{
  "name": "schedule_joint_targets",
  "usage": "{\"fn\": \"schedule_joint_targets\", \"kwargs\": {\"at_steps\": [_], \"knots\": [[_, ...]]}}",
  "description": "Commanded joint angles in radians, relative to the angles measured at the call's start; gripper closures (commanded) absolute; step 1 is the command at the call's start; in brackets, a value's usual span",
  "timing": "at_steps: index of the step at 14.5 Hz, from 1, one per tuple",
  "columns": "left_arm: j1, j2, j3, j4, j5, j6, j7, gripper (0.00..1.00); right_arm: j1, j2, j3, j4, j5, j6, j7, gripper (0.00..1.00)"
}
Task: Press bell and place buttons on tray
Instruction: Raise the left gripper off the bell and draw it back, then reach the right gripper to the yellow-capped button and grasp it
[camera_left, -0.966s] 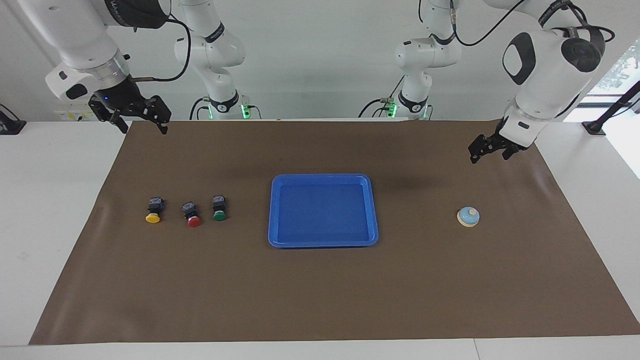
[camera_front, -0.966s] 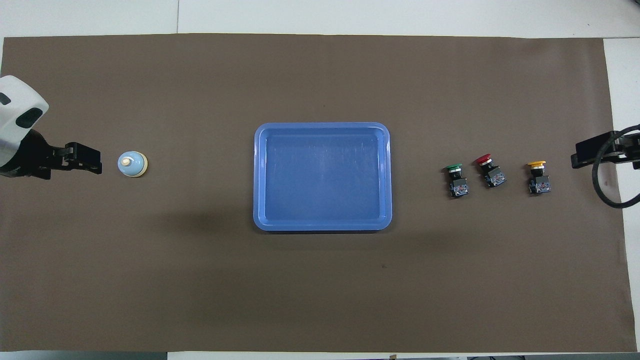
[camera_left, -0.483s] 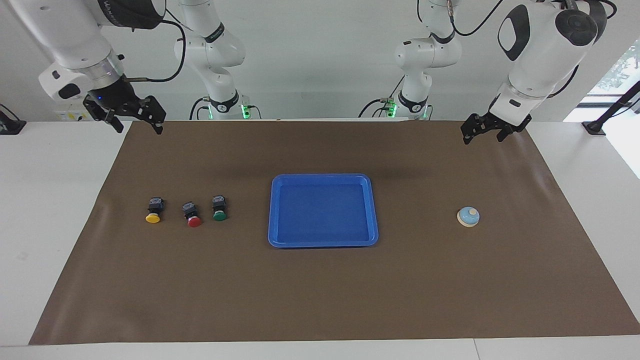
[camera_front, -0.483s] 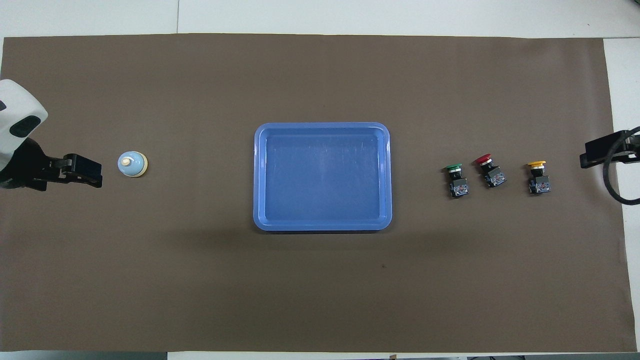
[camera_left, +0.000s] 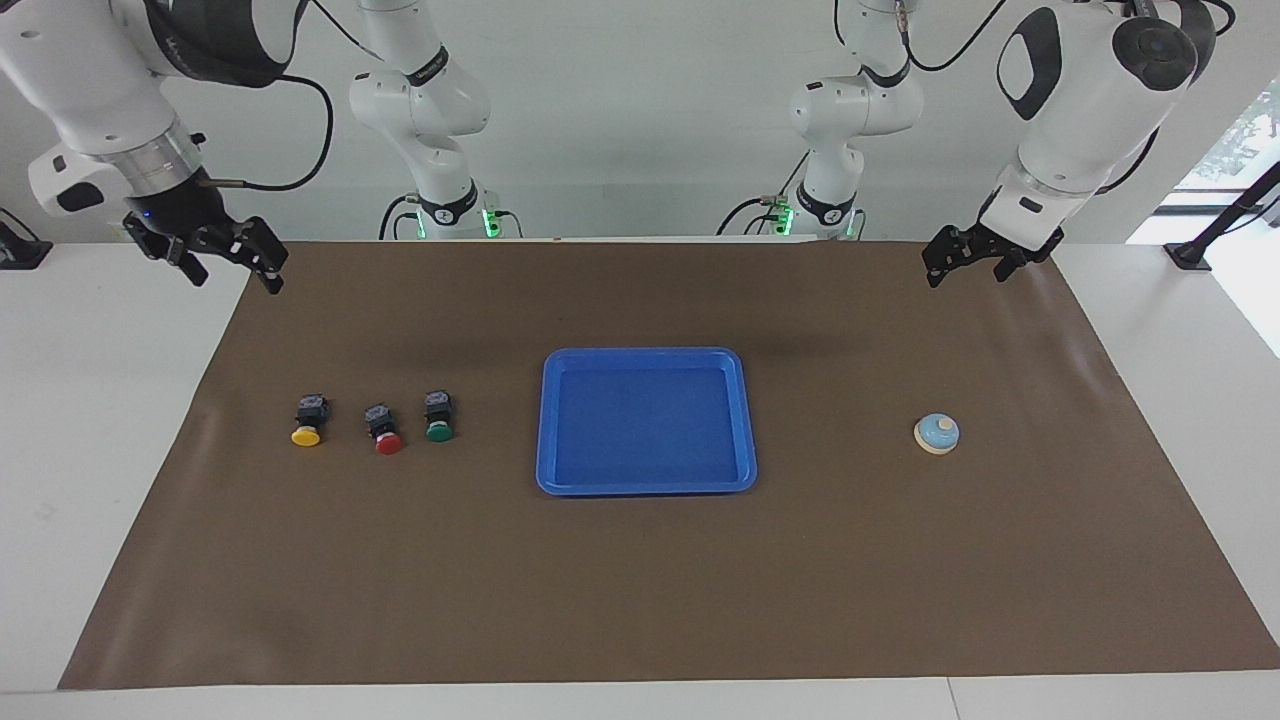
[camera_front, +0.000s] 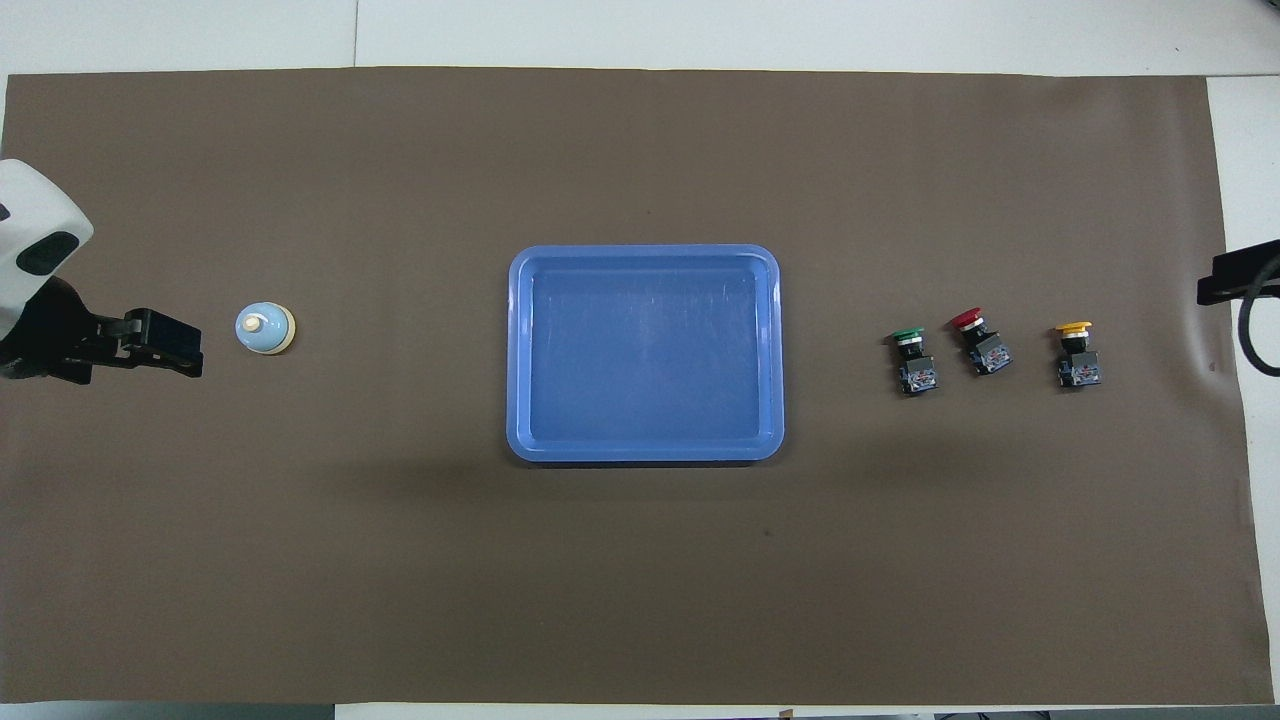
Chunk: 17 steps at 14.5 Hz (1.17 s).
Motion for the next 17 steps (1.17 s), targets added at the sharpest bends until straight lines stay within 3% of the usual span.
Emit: {"fn": "schedule_joint_targets", "kwargs": {"at_steps": [1, 4, 8, 17], "knots": [[-0.013, -0.006, 0.006, 0.008, 0.005, -0.02, -0.008, 0.0, -0.051, 0.045, 0.01, -0.101, 0.009, 0.139, -0.076, 0.0], [-0.006, -0.006, 0.006, 0.008, 0.005, -0.017, -0.008, 0.0, -0.058, 0.139, 0.01, -0.119, 0.009, 0.222, -0.084, 0.0], [0.0, -0.006, 0.015, 0.008, 0.007, -0.017, -0.008, 0.0, -0.057, 0.167, 0.01, -0.274, 0.009, 0.445, -0.138, 0.0], [-0.001, -0.006, 0.014, 0.008, 0.007, -0.017, -0.009, 0.0, -0.101, 0.279, 0.01, -0.304, 0.015, 0.469, -0.397, 0.0]]}}
